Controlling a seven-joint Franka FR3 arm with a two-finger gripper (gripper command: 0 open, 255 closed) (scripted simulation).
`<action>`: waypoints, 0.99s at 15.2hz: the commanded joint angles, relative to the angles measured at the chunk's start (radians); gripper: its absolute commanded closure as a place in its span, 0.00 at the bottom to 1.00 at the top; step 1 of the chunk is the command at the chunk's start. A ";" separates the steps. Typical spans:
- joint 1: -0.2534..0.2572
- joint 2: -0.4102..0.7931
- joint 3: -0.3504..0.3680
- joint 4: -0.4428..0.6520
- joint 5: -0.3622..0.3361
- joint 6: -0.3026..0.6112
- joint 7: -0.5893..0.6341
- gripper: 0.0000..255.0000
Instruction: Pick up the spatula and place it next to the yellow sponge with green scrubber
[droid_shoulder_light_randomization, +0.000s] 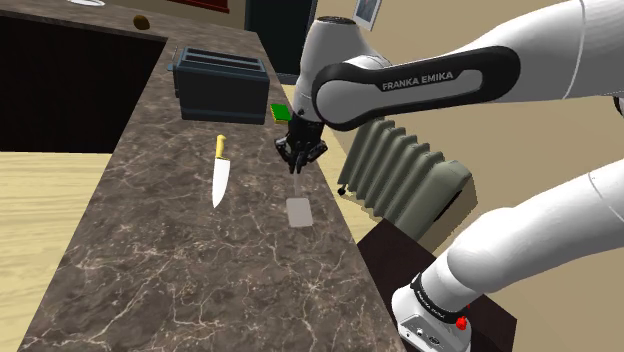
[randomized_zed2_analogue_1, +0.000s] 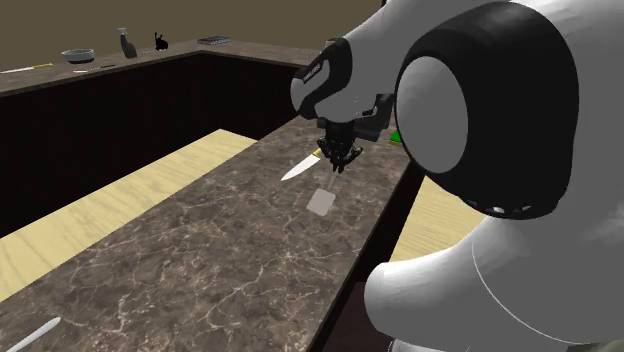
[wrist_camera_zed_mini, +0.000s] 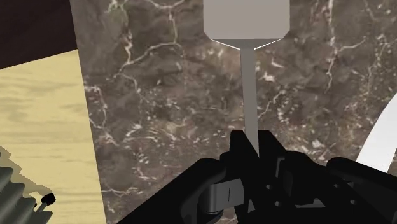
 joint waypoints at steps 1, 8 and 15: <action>-0.029 0.063 -0.012 0.048 -0.034 0.010 -0.017 1.00; -0.098 0.285 -0.049 0.267 -0.144 -0.004 -0.056 1.00; -0.125 0.519 -0.089 0.549 -0.237 -0.067 -0.092 1.00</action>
